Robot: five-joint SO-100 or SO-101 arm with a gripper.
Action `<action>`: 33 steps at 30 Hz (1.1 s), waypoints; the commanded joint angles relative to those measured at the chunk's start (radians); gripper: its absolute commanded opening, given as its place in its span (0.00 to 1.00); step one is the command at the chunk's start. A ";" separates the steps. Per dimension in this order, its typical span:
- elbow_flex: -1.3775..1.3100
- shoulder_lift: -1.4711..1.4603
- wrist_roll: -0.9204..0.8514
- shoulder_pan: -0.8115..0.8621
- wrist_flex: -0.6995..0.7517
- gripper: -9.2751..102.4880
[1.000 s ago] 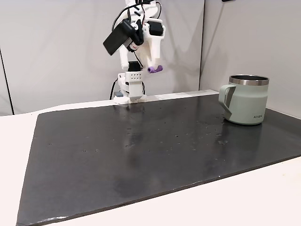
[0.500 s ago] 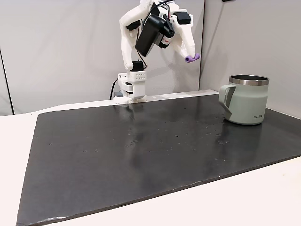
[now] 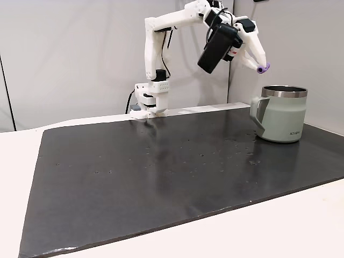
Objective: Grasp a pengrip and put it in the cup.
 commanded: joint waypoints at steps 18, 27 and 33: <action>-0.253 -0.137 0.011 -0.190 -0.084 0.08; -0.259 -0.135 0.011 -0.183 -0.061 0.20; -0.267 -0.135 -0.072 -0.183 -0.014 0.32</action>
